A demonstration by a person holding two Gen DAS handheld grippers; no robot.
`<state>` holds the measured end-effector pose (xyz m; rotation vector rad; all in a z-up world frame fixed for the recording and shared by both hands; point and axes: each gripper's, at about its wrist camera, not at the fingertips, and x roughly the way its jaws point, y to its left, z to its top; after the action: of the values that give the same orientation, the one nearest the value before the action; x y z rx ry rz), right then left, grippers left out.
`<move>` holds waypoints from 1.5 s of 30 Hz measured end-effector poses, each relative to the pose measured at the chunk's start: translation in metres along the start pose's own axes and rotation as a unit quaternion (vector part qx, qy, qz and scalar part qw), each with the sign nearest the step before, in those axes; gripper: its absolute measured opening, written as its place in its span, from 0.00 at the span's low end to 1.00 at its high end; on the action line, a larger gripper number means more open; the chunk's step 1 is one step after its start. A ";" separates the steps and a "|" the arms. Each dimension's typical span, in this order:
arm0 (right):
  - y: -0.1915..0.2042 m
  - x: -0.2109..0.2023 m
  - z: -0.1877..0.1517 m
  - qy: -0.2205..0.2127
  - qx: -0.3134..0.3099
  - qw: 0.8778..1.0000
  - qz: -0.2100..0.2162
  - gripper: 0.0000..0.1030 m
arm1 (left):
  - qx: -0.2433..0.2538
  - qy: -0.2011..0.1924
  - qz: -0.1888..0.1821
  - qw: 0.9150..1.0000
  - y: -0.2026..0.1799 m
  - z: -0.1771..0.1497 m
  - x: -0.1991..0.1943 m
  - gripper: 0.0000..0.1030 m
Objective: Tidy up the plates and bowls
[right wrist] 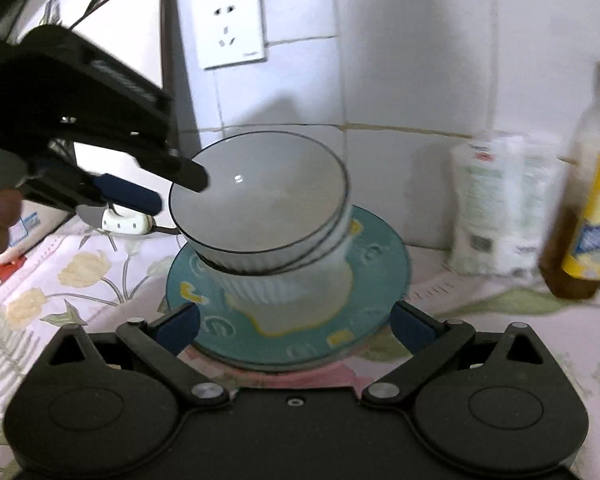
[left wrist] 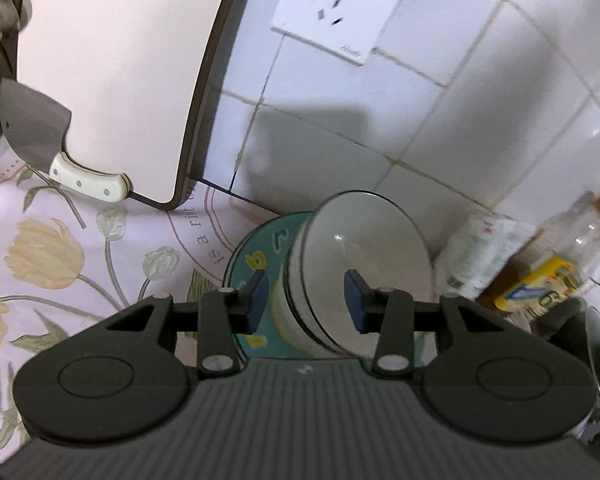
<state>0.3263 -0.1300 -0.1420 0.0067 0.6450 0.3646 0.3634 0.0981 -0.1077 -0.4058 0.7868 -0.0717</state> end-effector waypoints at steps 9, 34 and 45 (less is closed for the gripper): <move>-0.010 -0.084 0.019 -0.021 0.047 0.999 -0.014 0.99 | 0.077 -0.018 -0.014 0.997 -0.031 -0.018 -0.087 0.51; 0.017 -0.256 0.016 -0.021 0.052 0.995 -0.086 0.99 | 0.149 -0.061 0.004 0.987 -0.045 -0.089 -0.244 0.86; 0.042 -0.279 0.003 0.033 0.026 0.987 -0.158 1.00 | 0.142 -0.087 0.035 0.985 -0.045 -0.118 -0.268 0.98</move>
<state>0.1080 -0.1834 0.0287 -0.0574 0.7077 0.0421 0.0951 0.0749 0.0148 -0.1119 0.6059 -0.0810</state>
